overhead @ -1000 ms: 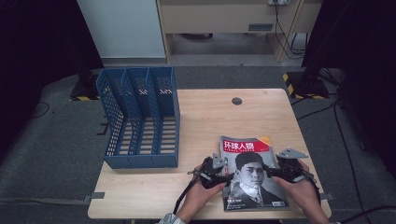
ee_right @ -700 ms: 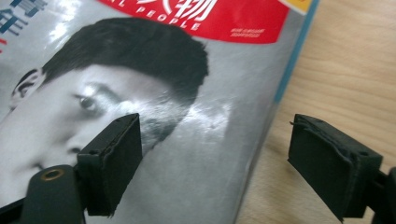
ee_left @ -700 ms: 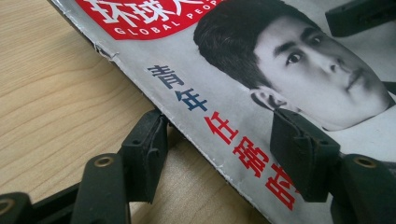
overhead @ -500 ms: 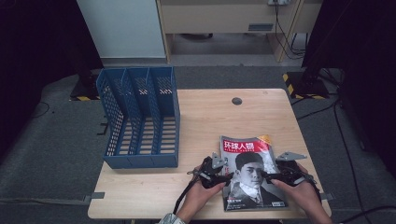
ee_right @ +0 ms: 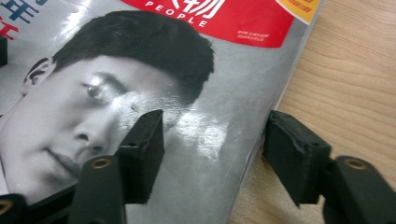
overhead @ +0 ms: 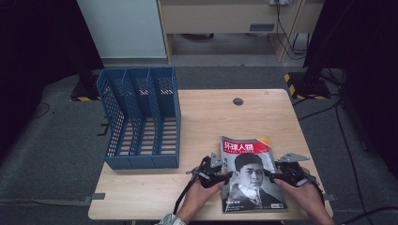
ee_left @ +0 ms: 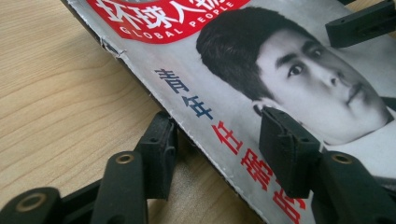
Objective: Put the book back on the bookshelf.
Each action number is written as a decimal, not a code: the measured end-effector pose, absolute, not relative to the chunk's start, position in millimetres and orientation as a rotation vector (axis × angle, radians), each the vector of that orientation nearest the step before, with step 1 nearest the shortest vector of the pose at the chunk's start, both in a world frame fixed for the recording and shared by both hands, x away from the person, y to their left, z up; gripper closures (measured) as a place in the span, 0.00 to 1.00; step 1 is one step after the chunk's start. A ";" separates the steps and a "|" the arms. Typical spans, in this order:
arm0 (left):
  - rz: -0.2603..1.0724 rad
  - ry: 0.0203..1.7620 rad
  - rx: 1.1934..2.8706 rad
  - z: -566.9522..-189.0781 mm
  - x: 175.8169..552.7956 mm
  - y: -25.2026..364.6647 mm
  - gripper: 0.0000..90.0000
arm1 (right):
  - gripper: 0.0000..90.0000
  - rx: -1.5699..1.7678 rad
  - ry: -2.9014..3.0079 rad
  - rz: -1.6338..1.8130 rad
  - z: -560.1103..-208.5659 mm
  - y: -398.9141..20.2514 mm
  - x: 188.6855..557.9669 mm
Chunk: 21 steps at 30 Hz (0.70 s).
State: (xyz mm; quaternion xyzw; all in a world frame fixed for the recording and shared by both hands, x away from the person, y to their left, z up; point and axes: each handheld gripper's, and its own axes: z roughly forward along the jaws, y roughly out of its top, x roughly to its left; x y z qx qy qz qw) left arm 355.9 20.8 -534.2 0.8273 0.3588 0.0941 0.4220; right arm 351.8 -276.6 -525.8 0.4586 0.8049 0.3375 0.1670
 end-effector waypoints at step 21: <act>0.175 0.874 2.039 -515.3 394.1 26.5 0.69 | 0.54 1.296 2.325 1.034 -527.6 -266.5 352.0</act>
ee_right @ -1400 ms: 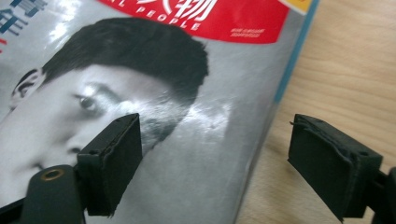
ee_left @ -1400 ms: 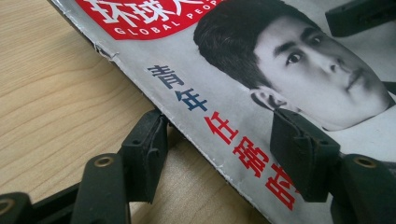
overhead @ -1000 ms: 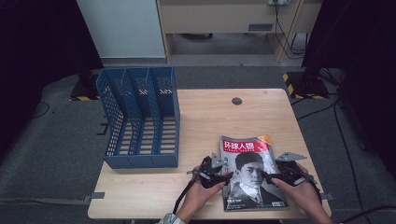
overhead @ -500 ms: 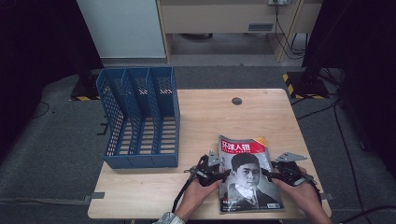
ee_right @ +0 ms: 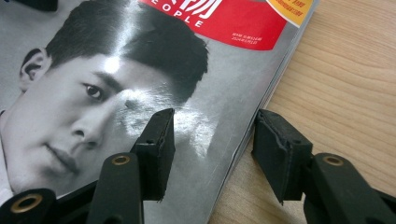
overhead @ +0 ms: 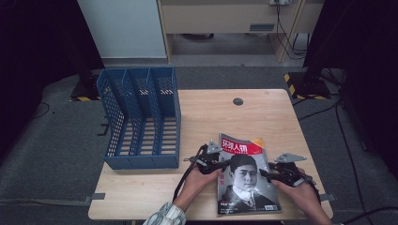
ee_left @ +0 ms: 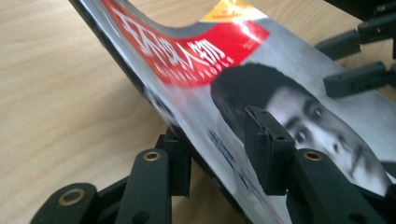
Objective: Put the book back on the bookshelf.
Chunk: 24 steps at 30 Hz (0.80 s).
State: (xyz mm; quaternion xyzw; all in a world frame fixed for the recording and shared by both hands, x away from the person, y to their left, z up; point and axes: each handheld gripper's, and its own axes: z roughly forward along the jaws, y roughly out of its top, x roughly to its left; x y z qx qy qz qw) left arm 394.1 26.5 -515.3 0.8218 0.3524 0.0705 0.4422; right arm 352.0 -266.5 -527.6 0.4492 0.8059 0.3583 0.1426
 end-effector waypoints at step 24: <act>0.013 0.840 2.049 -500.8 430.7 2.8 0.33 | 0.54 1.253 2.329 1.062 -529.9 -266.6 352.3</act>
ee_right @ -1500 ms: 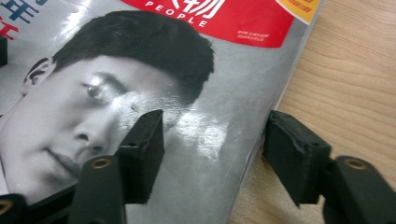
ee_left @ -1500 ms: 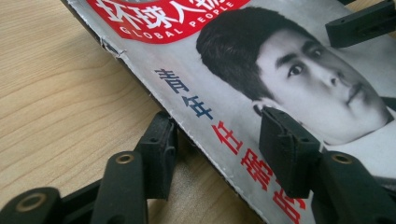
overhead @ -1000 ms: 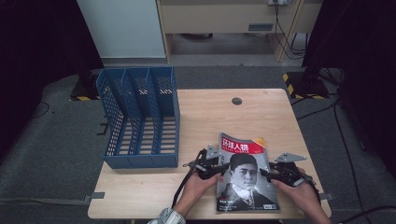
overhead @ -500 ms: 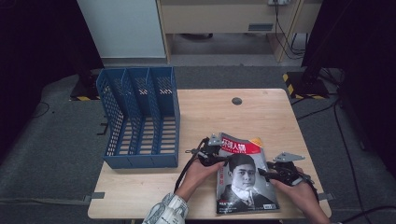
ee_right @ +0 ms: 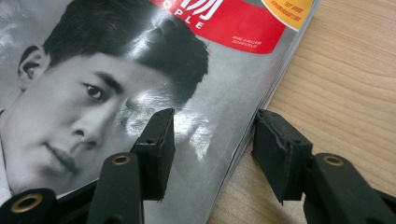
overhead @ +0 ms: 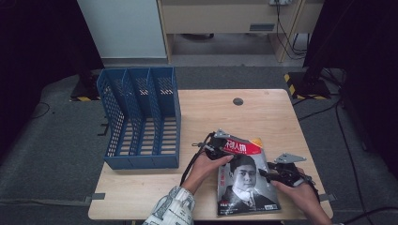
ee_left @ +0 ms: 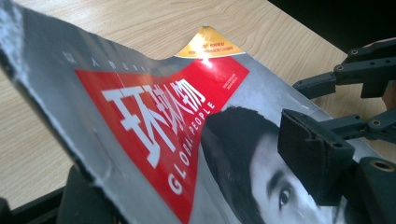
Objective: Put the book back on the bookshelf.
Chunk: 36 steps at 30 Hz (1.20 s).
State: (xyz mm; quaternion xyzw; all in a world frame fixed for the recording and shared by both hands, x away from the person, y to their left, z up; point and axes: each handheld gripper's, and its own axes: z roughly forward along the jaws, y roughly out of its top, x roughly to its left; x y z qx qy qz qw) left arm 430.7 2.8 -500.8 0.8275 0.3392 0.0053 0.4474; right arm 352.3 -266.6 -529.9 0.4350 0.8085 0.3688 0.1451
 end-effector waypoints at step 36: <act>0.010 0.853 2.092 -501.8 440.9 -5.4 0.63 | 0.55 1.167 2.329 1.070 -531.5 -263.8 352.2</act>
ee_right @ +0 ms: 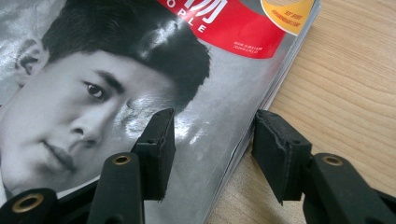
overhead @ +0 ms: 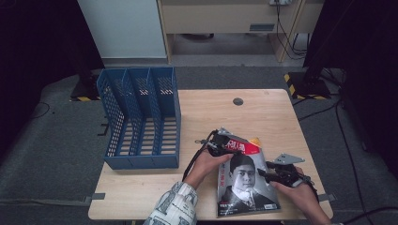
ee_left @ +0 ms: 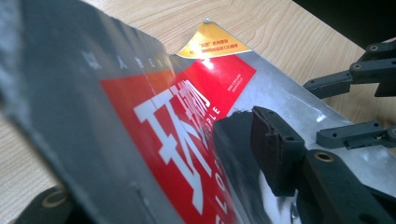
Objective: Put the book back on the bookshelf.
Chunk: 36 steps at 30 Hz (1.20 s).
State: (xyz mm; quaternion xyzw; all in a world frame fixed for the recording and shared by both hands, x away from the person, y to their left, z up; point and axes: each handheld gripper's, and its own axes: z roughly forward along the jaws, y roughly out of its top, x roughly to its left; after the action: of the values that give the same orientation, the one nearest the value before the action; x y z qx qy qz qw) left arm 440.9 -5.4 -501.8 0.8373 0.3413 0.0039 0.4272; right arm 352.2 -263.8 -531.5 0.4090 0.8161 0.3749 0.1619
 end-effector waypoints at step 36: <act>0.117 0.733 2.031 -445.4 432.8 -5.1 0.94 | 0.24 1.152 2.276 1.102 -519.3 -265.0 354.0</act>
State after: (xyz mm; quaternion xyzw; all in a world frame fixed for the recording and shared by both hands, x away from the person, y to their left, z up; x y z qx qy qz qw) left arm 432.8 -5.1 -445.4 0.8289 0.2993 0.0478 0.4701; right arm 354.0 -265.0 -519.3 0.4077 0.8056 0.3901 0.1806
